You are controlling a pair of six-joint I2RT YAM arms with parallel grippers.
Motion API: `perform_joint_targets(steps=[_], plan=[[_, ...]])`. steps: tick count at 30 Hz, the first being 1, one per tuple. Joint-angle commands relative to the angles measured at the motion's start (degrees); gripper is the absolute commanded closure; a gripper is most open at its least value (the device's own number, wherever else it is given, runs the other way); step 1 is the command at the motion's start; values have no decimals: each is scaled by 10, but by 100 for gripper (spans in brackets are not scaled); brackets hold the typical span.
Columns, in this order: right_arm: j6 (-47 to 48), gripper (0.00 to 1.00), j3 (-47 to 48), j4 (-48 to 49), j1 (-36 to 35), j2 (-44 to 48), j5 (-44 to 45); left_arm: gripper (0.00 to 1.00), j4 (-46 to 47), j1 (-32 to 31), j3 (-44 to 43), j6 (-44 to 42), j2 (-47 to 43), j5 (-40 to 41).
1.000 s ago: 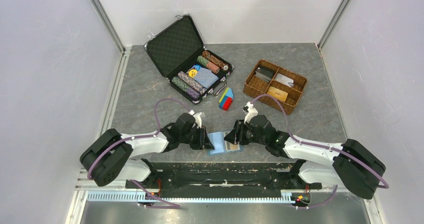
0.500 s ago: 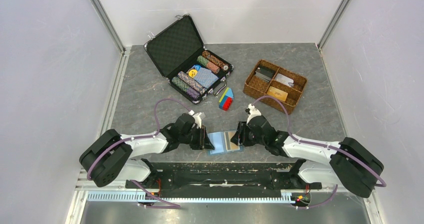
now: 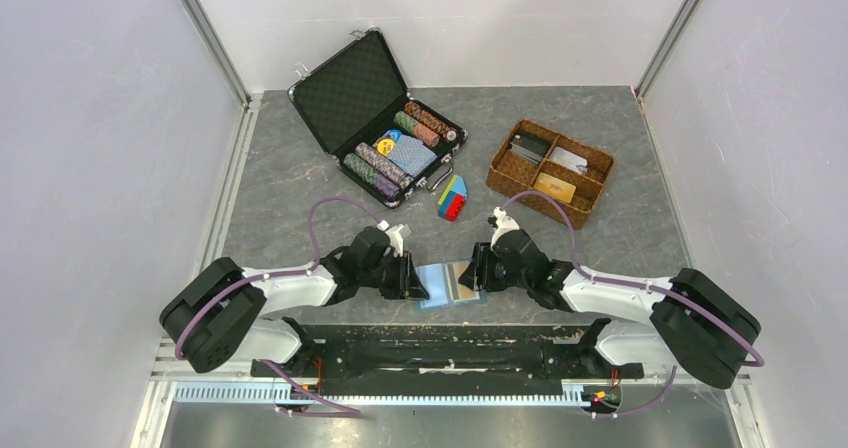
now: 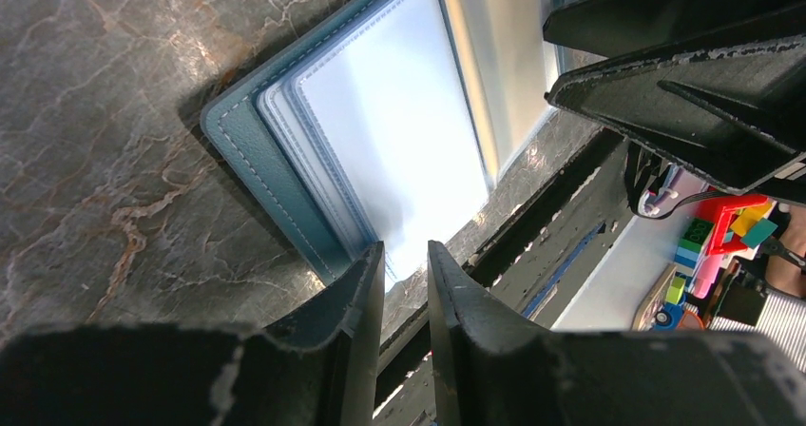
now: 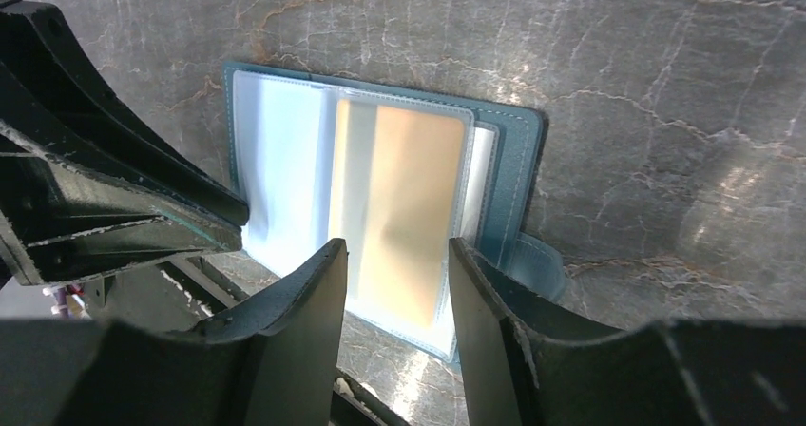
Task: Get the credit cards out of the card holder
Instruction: Remove the credit card from the card holder.
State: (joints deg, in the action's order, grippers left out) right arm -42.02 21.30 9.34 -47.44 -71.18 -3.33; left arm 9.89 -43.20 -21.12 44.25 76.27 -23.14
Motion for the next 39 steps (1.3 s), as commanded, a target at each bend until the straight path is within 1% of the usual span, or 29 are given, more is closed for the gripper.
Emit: perform_joint_targets(steps=[1,8,16,22,28,35,39], plan=[[-12,53,-6,35,2,-11,-36,69,-1,0,6,8,16,13],[-28,53,-16,66,7,-12,-60,68,-1,0,7,8,14,12],[-40,53,-29,95,13,22,-74,68,-1,0,10,8,13,13],[-37,53,-37,96,17,48,-71,67,-1,0,13,10,11,19],[-9,53,-25,22,23,54,-20,66,-1,0,12,13,8,16],[3,53,-18,-14,24,48,7,66,-1,0,14,15,5,19],[3,53,-19,-10,24,32,-4,65,-1,0,14,14,7,19]])
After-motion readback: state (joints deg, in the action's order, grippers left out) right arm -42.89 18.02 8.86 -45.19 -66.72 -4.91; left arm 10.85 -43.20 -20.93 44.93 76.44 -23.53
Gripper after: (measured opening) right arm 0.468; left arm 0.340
